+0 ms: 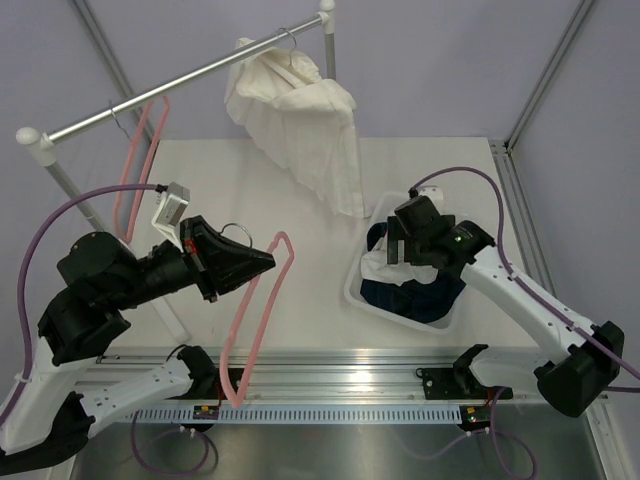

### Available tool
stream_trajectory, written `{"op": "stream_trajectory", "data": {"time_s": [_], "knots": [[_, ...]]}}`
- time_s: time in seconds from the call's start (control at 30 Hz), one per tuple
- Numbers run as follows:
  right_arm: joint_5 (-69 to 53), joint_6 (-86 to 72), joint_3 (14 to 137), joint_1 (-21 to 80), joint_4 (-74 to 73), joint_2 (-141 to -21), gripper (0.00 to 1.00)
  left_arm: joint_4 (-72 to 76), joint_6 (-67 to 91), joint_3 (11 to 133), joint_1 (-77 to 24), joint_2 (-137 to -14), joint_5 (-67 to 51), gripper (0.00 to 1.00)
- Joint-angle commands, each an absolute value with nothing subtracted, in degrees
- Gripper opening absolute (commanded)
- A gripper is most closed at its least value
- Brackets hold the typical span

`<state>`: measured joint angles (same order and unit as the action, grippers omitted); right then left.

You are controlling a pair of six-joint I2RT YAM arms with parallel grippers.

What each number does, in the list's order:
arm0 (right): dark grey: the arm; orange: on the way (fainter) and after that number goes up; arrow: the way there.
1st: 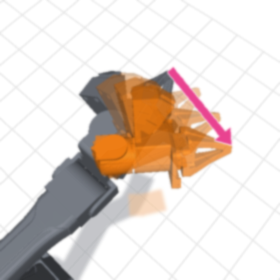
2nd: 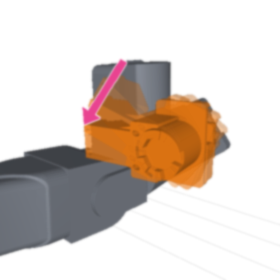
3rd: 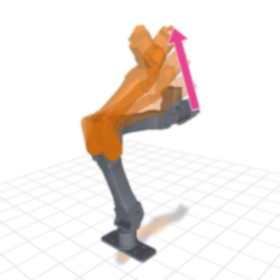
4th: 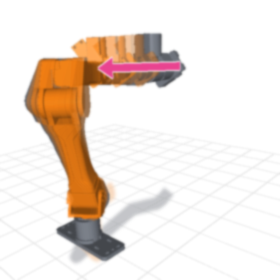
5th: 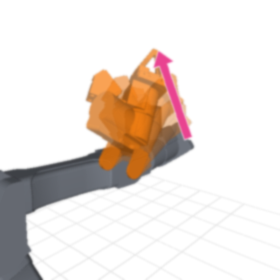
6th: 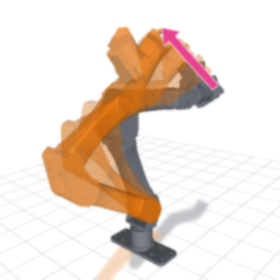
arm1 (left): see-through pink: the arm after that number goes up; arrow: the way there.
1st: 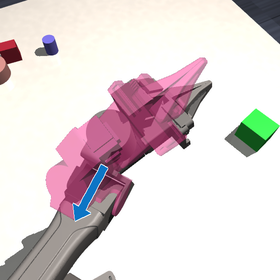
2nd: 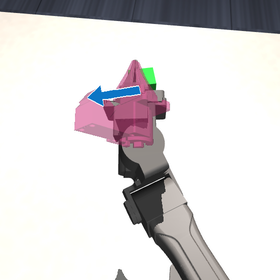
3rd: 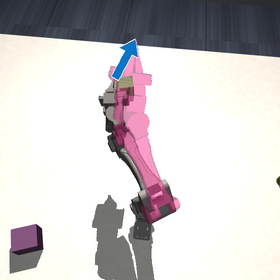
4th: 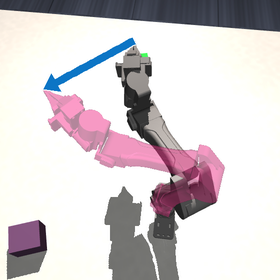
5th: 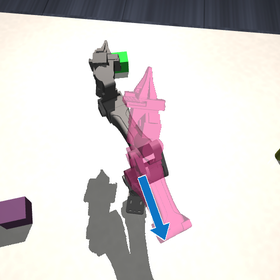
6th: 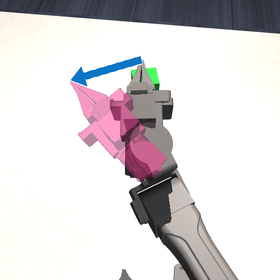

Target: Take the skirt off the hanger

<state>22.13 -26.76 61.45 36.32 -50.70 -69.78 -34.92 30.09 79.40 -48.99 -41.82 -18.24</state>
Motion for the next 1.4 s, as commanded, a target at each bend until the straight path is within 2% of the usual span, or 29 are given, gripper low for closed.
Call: {"op": "stream_trajectory", "data": {"time_s": [0.0, 0.07, 0.17, 0.2, 0.27, 0.37, 0.4, 0.57, 0.7, 1.07, 1.23, 1.37], "knots": [[28.4, -22.4, 72.8, 36.0, -54.7, -65.1, 0.99, -27.3, 30.1, 76.8, -48.9, -40.1, -27.9, 0.00], [24.3, -20.1, 78.2, 36.0, -54.0, -61.8, 1.00, -25.4, 30.1, 74.5, -49.0, -38.7, -30.3, 0.00], [6.5, -18.7, 82.1, 36.0, -49.2, -57.0, 1.00, -21.8, 30.7, 72.1, -48.9, -37.2, -33.5, 0.00], [-2.8, -18.7, 82.4, 36.0, -47.7, -56.0, 0.99, -19.6, 31.0, 70.7, -48.9, -36.4, -34.8, 0.00], [-9.5, -19.7, 83.9, 36.1, -46.1, -54.7, 0.99, -17.2, 32.7, 69.3, -48.9, -35.7, -35.7, 0.00], [-21.2, -18.7, 83.5, 36.0, -43.8, -54.3, 0.99, -13.0, 35.9, 67.7, -49.0, -34.9, -37.3, 0.00], [-29.3, -18.0, 82.9, 36.0, -42.6, -54.3, 0.99, -10.8, 36.9, 67.3, -48.9, -34.7, -38.4, 0.00], [-47.6, -17.0, 78.2, 36.0, -34.6, -54.7, 0.99, -2.3, 45.4, 64.3, -49.0, -33.8, -40.6, 0.00], [-54.2, -19.1, 75.7, 36.0, -27.6, -54.8, 0.99, 8.0, 52.4, 61.3, -48.9, -32.4, -41.5, 0.00], [-67.8, -30.2, 69.9, 36.0, -7.5, -56.2, 0.97, 16.8, 58.1, 57.7, -49.0, -31.4, -40.8, 0.00], [-69.9, -37.5, 67.5, 36.5, 4.3, -57.6, 0.95, 19.3, 59.9, 56.1, -49.0, -31.6, -40.6, 0.00], [-69.7, -38.5, 68.3, 39.6, 6.3, -59.7, 0.89, 20.4, 60.2, 55.7, -49.0, -32.2, -40.4, 0.00]]}}
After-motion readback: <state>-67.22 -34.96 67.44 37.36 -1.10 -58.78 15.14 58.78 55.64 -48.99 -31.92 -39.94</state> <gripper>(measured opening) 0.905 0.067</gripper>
